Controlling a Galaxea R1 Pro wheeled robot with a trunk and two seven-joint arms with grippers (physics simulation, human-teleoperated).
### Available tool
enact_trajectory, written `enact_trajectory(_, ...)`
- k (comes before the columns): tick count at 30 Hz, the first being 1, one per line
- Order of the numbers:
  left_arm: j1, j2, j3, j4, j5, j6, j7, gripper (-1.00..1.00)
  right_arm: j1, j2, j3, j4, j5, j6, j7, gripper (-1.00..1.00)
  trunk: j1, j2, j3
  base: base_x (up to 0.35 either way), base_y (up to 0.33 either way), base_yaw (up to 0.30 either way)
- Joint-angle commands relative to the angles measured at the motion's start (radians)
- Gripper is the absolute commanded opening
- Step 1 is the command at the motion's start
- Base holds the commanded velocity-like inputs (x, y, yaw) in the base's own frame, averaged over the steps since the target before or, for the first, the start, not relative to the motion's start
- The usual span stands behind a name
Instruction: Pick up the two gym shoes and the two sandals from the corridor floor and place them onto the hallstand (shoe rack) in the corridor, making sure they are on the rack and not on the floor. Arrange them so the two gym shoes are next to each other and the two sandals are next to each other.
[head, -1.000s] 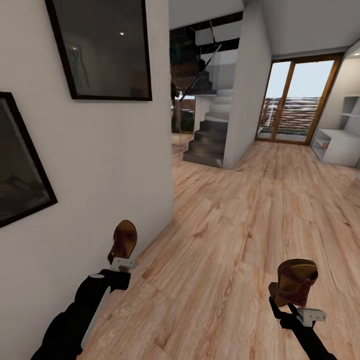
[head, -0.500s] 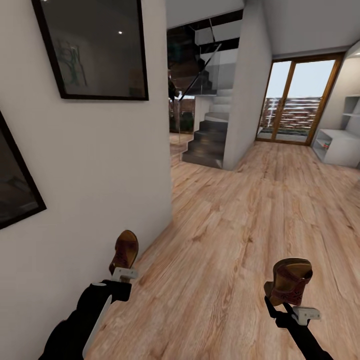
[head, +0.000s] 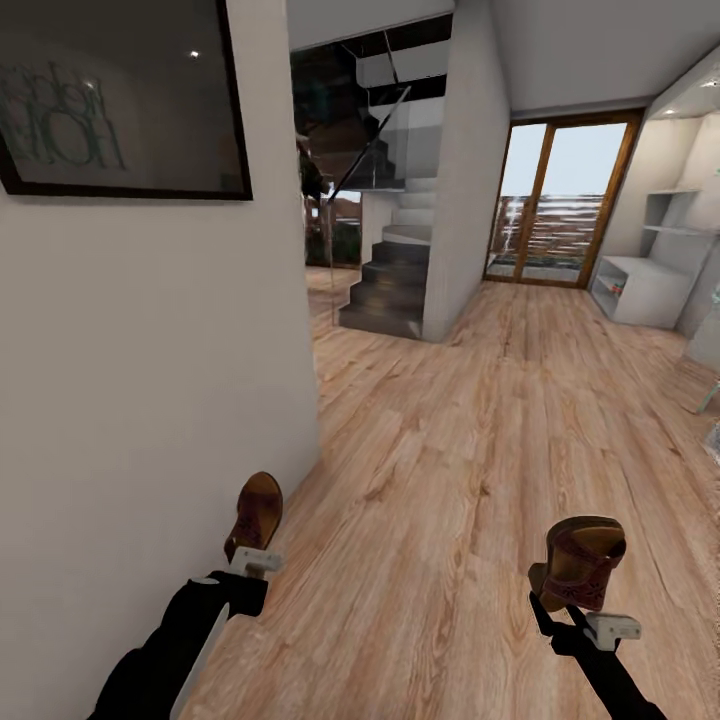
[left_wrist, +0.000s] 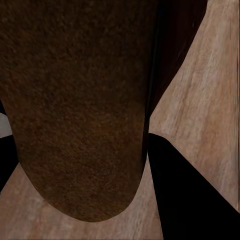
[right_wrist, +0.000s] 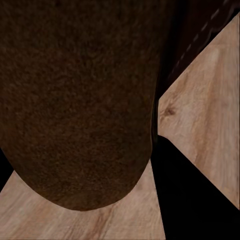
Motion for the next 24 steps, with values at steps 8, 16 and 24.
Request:
enact_trajectory(8,0.001,-0.001,-0.036,0.019,-0.004,-0.139,-0.002,-1.00,0.000,0.028,-0.002,0.000,-0.001,0.001,0.001,-1.00,0.000,0.000,-0.004,0.332,0.000,-0.160)
enact_trajectory(16,0.001,-0.001,-0.037,0.019,-0.004,-0.140,-0.001,-1.00,0.000,0.172,-0.007,-0.002,-0.005,-0.002,-0.004,-1.00,0.000,0.000,-0.005,0.332,0.000,-0.012)
enact_trajectory(24,0.001,-0.001,-0.037,0.019,-0.004,-0.140,-0.001,-1.00,0.000,0.138,-0.008,-0.002,-0.008,-0.007,-0.005,-1.00,0.000,0.000,-0.005,0.332,0.000,0.000)
